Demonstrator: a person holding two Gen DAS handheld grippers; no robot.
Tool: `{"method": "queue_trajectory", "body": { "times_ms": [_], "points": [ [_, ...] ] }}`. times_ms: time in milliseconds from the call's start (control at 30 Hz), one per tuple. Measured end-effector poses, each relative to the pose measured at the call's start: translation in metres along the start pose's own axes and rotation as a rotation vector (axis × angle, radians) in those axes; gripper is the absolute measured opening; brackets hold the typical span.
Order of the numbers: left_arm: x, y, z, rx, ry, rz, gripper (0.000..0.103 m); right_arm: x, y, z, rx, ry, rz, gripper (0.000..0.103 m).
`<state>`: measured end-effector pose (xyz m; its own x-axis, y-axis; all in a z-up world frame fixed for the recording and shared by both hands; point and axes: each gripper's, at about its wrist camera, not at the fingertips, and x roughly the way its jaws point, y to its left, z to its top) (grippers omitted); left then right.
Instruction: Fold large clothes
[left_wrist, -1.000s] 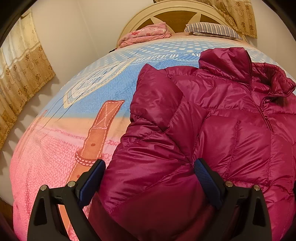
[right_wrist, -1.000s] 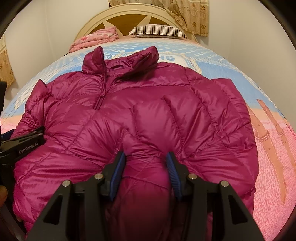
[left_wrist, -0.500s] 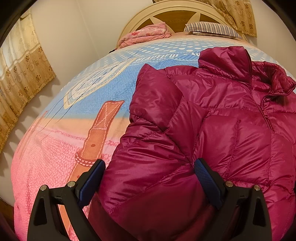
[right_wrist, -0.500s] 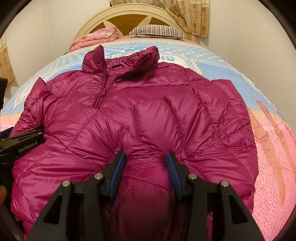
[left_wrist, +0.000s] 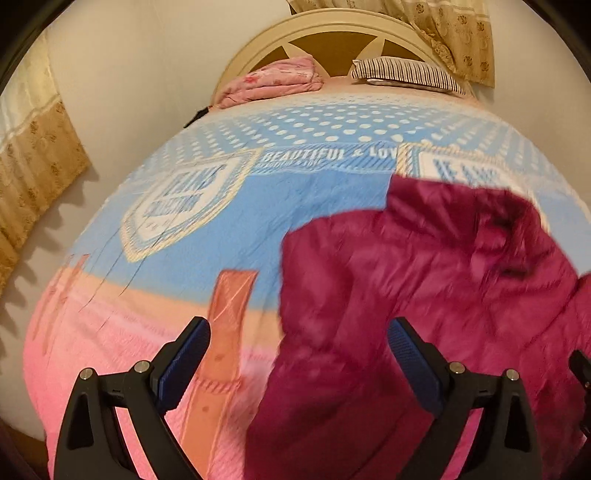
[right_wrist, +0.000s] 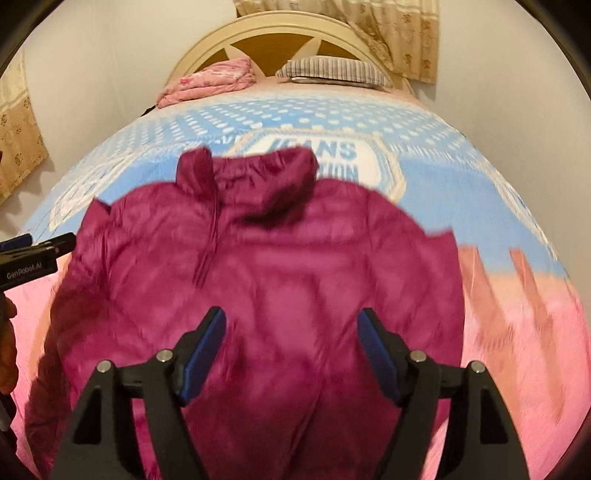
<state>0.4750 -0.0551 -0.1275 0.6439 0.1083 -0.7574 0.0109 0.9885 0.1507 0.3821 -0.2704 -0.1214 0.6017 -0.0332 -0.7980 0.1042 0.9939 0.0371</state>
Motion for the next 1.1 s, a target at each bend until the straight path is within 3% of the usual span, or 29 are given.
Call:
{"method": "queue_trajectory", "body": {
  "times_ms": [267,500,667,867,933,967,1000,1033,1067,1100],
  "points": [
    [0.044,-0.028,0.08,-0.01,0.001,0.003,0.097,0.039,-0.022,0.081,-0.004,-0.006,-0.048,0.077],
    [0.085,-0.059,0.142,-0.018,0.037,-0.057,0.097,0.075,-0.021,0.13,-0.047,-0.012,-0.057,0.078],
    [0.119,-0.091,0.15,0.042,0.093,-0.048,0.097,0.104,-0.023,0.156,-0.068,0.015,-0.055,0.078],
    [0.133,-0.105,0.134,0.1,0.11,-0.053,0.097,0.131,-0.016,0.152,-0.17,0.084,-0.07,0.078],
    [0.132,-0.104,0.13,0.097,0.108,-0.071,0.097,0.136,-0.017,0.148,-0.189,0.101,-0.074,0.073],
    [0.131,-0.103,0.128,0.097,0.106,-0.074,0.097,0.137,-0.018,0.147,-0.191,0.104,-0.074,0.065],
    [0.13,-0.103,0.127,0.1,0.106,-0.076,0.094,0.138,-0.019,0.145,-0.192,0.108,-0.078,0.055],
    [0.129,-0.103,0.125,0.106,0.102,-0.086,0.078,0.138,-0.021,0.143,-0.194,0.116,-0.078,0.05],
    [0.127,-0.103,0.122,0.118,0.108,-0.104,0.066,0.138,-0.022,0.141,-0.198,0.122,-0.079,0.036],
    [0.126,-0.103,0.121,0.124,0.123,-0.122,0.046,0.137,-0.022,0.138,-0.206,0.118,-0.082,0.024]
  ]
}}
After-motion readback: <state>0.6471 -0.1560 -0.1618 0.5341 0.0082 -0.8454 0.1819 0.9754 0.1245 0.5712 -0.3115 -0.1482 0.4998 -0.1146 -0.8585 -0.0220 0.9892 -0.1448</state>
